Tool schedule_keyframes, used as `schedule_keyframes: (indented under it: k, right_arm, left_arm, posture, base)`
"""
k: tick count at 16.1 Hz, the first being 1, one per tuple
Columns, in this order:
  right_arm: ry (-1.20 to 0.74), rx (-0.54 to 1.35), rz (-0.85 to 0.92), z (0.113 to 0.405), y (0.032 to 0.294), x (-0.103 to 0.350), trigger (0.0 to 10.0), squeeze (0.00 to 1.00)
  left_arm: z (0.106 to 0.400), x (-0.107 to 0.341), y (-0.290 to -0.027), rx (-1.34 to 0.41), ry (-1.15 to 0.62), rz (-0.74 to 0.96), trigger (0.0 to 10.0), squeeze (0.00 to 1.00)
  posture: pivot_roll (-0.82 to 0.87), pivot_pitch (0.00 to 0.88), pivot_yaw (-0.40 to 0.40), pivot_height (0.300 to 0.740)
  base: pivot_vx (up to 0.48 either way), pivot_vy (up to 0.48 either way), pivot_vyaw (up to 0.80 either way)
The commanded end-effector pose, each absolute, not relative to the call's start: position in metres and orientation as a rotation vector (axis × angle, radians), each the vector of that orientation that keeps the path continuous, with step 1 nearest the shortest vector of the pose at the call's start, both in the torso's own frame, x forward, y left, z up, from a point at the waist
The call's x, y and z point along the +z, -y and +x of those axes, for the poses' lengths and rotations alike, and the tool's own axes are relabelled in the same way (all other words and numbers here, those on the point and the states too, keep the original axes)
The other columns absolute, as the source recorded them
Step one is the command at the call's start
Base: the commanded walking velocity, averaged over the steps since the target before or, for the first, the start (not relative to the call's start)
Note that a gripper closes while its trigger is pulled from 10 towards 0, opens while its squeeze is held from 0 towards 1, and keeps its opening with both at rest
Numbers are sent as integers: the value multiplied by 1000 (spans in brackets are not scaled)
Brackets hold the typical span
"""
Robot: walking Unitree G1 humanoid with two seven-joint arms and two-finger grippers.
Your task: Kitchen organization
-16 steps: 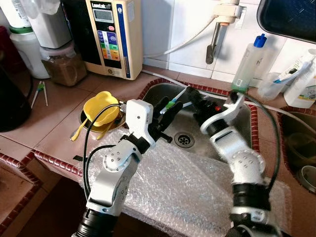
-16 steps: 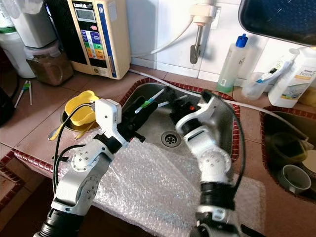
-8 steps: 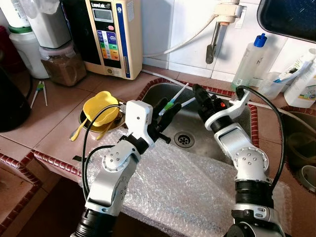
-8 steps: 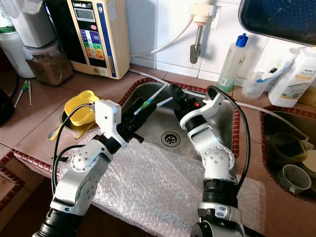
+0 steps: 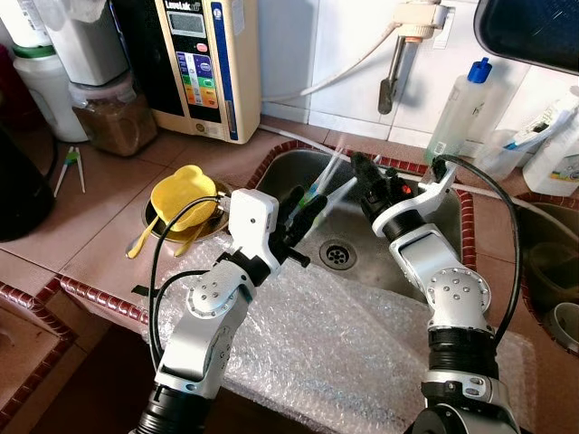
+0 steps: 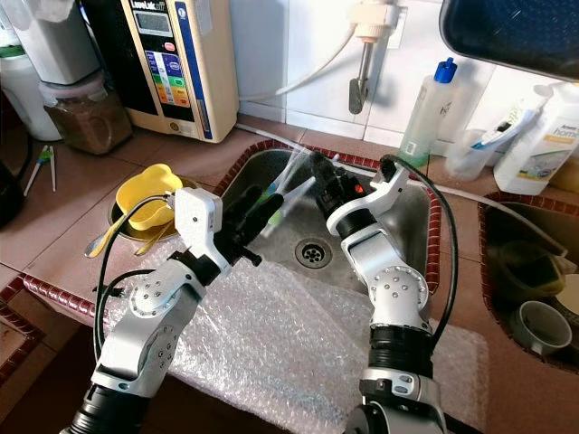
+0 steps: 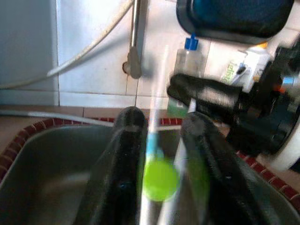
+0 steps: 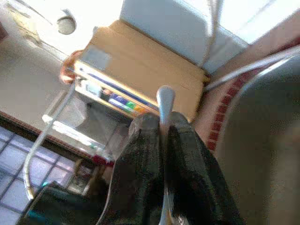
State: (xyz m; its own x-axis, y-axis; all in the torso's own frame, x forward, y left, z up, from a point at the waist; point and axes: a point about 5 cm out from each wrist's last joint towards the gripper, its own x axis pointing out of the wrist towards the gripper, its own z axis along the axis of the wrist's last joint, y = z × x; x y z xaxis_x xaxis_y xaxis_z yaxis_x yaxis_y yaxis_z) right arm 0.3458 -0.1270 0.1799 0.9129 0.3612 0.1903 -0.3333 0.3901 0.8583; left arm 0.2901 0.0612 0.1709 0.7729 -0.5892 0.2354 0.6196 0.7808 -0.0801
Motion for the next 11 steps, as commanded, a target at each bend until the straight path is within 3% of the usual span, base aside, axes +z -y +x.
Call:
schedule_keyframes:
  k: [1,5,9,11]
  right_arm:
    - [-43,421,1085,346,129,177,0,0]
    - [-28,392,1014,348,132,178,0,0]
    - [7,374,768,357,136,183,0,0]
    - [6,405,562,359,136,181,0,0]
  left_arm:
    - [291,177,-63,-647,231,-149,10000,1000]
    - [291,174,-67,-640,216,-139,10000,1000]
    - [290,167,-76,-654,161,-86,10000,1000]
    - [285,161,-82,-654,125,-54,10000,1000]
  posture:
    - [16,60,10,740]
    - [21,70,14,740]
    - [58,89,46,740]
    - [73,92,48,740]
  base:
    - [0,0,0]
    - [0,0,0]
    - [0,0,0]
    - [0,0,0]
